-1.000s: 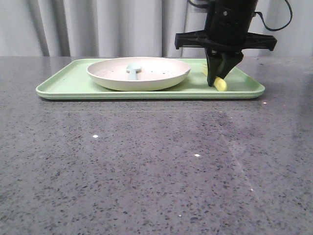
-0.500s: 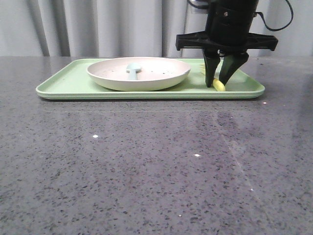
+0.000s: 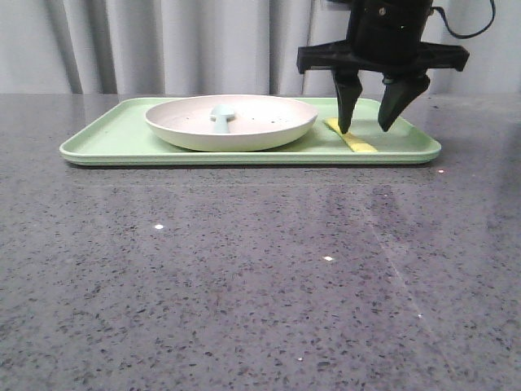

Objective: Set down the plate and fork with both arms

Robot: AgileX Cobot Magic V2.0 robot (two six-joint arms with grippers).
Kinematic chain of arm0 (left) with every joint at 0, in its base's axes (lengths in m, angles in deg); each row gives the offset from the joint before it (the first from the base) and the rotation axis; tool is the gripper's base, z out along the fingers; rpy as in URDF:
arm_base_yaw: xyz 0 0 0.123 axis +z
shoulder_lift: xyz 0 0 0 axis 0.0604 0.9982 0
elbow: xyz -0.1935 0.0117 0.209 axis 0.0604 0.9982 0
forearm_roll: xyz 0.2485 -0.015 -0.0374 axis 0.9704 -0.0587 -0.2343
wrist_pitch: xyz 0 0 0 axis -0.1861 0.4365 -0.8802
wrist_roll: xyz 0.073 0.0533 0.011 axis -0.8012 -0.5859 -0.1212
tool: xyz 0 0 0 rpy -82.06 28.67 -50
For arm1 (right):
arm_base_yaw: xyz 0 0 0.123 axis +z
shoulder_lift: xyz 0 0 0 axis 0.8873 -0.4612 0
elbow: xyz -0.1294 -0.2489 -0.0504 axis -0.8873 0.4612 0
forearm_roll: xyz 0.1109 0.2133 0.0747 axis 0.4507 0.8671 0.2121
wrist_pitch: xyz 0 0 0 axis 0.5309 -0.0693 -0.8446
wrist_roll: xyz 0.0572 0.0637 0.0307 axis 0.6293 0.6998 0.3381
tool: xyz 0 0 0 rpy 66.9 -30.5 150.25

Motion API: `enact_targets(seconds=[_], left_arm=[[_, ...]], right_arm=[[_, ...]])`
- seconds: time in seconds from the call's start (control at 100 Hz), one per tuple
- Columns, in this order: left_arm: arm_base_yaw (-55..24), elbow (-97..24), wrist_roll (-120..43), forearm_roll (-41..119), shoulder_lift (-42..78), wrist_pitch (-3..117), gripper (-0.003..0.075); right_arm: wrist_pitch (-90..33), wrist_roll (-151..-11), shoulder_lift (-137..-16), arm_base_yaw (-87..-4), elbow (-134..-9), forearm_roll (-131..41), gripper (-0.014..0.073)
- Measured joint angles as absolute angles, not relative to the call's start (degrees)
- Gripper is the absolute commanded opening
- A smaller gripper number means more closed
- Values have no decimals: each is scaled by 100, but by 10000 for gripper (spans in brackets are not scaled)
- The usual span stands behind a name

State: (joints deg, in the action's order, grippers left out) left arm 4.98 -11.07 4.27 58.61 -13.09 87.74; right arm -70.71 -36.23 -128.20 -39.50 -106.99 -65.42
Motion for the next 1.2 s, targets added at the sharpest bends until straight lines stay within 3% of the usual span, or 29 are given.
enact_targets(seconds=[0.54, 1.2], left_arm=[[498, -1107, 427, 5861, -1309, 8774, 492], [498, -1107, 427, 5861, -1309, 8774, 492]], right_arm=[[-7177, -4027, -10918, -3950, -10363, -7119, 384], [-6521, -4061, -7188, -3950, -6489, -7627, 383]])
